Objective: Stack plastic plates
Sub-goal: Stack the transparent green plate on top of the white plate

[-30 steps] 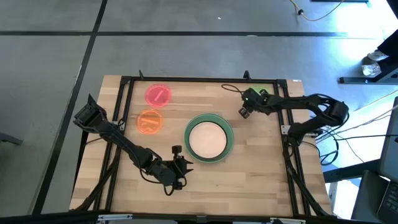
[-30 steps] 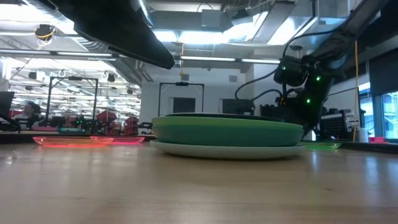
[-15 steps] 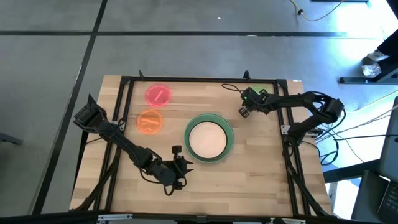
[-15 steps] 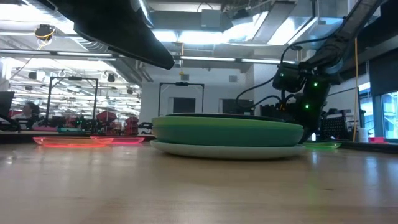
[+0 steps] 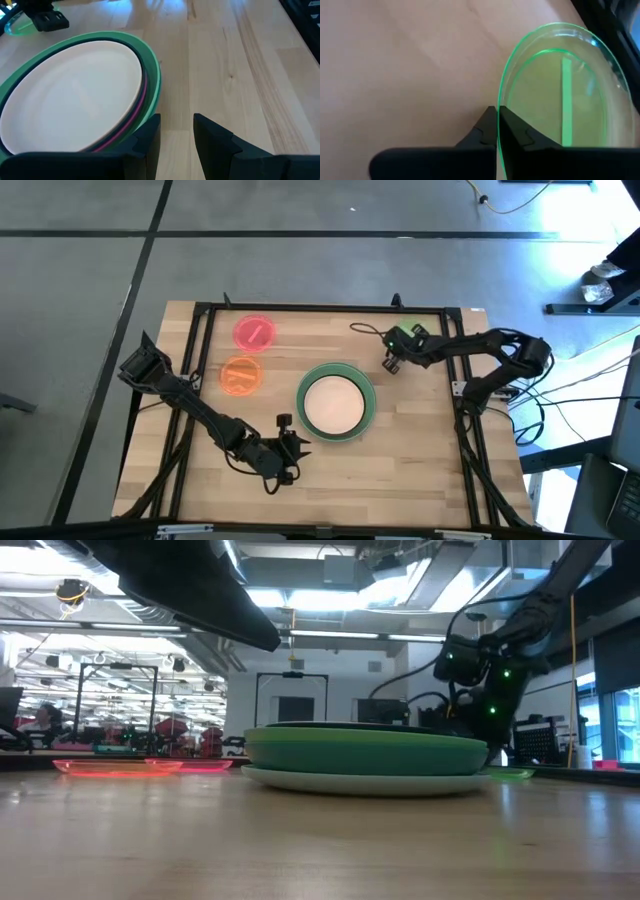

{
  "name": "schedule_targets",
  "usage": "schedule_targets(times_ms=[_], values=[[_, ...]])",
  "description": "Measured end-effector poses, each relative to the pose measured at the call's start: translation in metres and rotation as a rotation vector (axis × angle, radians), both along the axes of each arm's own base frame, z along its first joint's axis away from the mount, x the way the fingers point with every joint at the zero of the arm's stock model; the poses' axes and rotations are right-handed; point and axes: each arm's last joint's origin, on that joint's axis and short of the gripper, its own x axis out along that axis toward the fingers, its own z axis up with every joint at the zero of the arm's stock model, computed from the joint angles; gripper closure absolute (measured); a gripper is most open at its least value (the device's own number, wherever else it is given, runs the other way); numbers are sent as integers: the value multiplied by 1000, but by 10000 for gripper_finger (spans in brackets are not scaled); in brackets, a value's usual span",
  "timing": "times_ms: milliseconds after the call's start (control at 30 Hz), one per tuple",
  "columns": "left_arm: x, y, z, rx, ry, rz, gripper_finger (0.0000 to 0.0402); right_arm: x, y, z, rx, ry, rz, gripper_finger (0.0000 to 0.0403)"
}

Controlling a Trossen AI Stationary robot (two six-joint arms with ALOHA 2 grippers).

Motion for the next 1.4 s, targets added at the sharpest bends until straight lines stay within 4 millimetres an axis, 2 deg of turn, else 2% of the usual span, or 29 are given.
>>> schedule_targets(times_ms=[467, 867, 1100, 1267, 1400], values=[[1, 0, 1, -6, -10, 0, 292, 43, 53, 44, -90, -142, 303, 400], [1, 0, 1, -7, -10, 0, 292, 79, 124, 77, -133, -329, 595, 402], [1, 0, 1, -8, -10, 0, 292, 84, 169, 83, -110, -437, 776, 402], [1, 0, 1, -20, -13, 8, 292, 84, 195, 78, -94, -455, 869, 402], [1, -1, 1, -22, -16, 8, 292, 85, 209, 71, -67, -439, 931, 402]])
